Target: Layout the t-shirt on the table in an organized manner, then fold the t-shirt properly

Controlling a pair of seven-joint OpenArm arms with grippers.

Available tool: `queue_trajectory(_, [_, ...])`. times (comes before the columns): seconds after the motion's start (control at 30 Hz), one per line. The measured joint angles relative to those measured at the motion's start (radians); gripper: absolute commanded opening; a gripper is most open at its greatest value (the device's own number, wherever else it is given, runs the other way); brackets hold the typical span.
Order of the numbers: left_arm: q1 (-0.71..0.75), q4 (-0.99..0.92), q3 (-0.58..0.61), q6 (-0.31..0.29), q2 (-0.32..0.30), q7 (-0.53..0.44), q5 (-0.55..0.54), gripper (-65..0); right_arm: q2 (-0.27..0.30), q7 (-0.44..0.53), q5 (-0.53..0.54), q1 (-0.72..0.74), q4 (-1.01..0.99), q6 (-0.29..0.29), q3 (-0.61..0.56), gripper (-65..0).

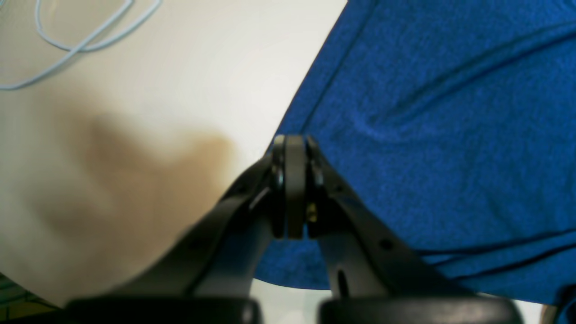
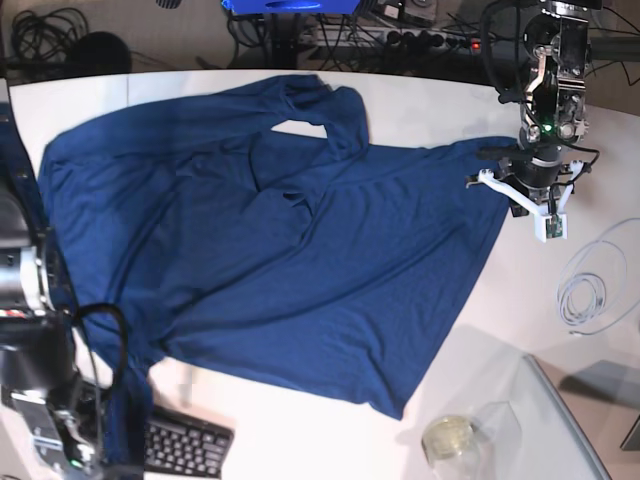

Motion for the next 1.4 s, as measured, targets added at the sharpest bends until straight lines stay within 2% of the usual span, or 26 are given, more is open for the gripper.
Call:
queue_trajectory(0.03, [0.000, 0.000, 0.001, 0.000, 0.001, 0.000, 0.000, -65.0, -0.012, -0.080, -0.004, 0.012, 0.000, 0.044, -0.011, -20.0])
queue_trajectory(0.1, [-0.001, 0.000, 0.001, 0.000, 0.002, 0.000, 0.000, -65.0, -0.019, -0.149, -0.001, 0.024, 0.001, 0.128, -0.042, -20.0])
queue_trajectory(0.2, [-0.002, 0.001, 0.001, 0.000, 0.002, 0.000, -0.001, -65.0, 0.007, -0.224, 0.000, 0.009, 0.070, 0.130, -0.046, -20.0])
queue_trajectory(0.23, [-0.001, 0.002, 0.002, -0.001, 0.004, -0.002, -0.002, -65.0, 0.033, -0.244, 0.004, -0.008, 0.108, 0.129, -0.046, -20.0])
queue_trajectory(0.3, [0.000, 0.002, 0.002, 0.000, 0.003, 0.003, 0.000, -65.0, 0.093, -0.366, 0.004, -0.048, 0.190, 0.125, -0.046, -20.6])
queue_trajectory(0.37, [0.000, 0.002, 0.001, 0.000, 0.000, 0.002, 0.000, -65.0, 0.148, -0.473, 0.002, -0.118, 0.264, 0.117, -0.045, -26.1])
queue_trajectory(0.4, [-0.001, 0.002, 0.000, 0.000, 0.001, 0.000, 0.000, -65.0, 0.171, -0.509, -0.001, -0.168, 0.299, 0.114, -0.043, -31.5])
queue_trajectory(0.43, [-0.006, 0.002, 0.001, 0.000, 0.002, 0.003, -0.001, -65.0, 0.190, -0.539, -0.005, -0.230, 0.332, 0.113, -0.042, -39.9])
queue_trajectory(0.5, [-0.042, -0.006, 0.012, 0.000, 0.011, 0.007, 0.003, -65.0, 0.207, -0.540, 0.001, -0.357, 0.387, 0.118, -0.037, -59.4])
queue_trajectory(0.53, [-0.071, -0.021, 0.011, -0.001, 0.024, 0.000, 0.000, -65.0, 0.203, -0.554, 0.005, -0.410, 0.396, 0.126, -0.014, -65.0])
queue_trajectory(0.63, [-0.167, -0.114, 0.013, 0.000, 0.063, -0.001, 0.006, -65.0, 0.191, -0.556, 0.006, -0.483, 0.394, 0.130, 0.098, -61.2])
queue_trajectory(0.73, [-0.250, -0.232, 0.010, 0.001, 0.105, -0.004, 0.013, -65.0, 0.216, -0.520, 0.007, -0.496, 0.383, 0.121, 0.174, -65.0])
queue_trajectory(0.83, [-0.298, -0.320, 0.014, 0.000, 0.142, -0.003, 0.014, -65.0, 0.223, -0.523, 0.001, -0.521, 0.338, 0.120, 0.214, -65.0])
queue_trajectory(0.93, [-0.313, -0.371, 0.054, 0.000, 0.143, -0.006, 0.007, -65.0, 0.219, -0.521, 0.000, -0.570, 0.280, 0.123, 0.255, -65.0])
queue_trajectory(1.1, [-0.271, -0.376, 0.047, 0.001, 0.137, -0.004, 0.015, -65.0, 0.236, -0.428, 0.005, -0.579, 0.190, 0.121, 0.299, -65.0])
queue_trajectory(1.33, [-0.230, -0.373, 0.048, 0.000, 0.084, -0.012, 0.012, -65.0, 0.274, -0.362, 0.007, -0.578, 0.062, 0.120, 0.394, -65.0])
queue_trajectory(1.37, [-0.224, -0.373, 0.048, 0.000, 0.076, -0.012, 0.012, -65.0, 0.280, -0.368, 0.006, -0.580, 0.061, 0.110, 0.409, -65.0])
queue_trajectory(1.4, [-0.219, -0.373, 0.048, 0.000, 0.072, -0.009, 0.010, -65.0, 0.282, -0.365, 0.007, -0.583, 0.062, 0.076, 0.412, -65.0])
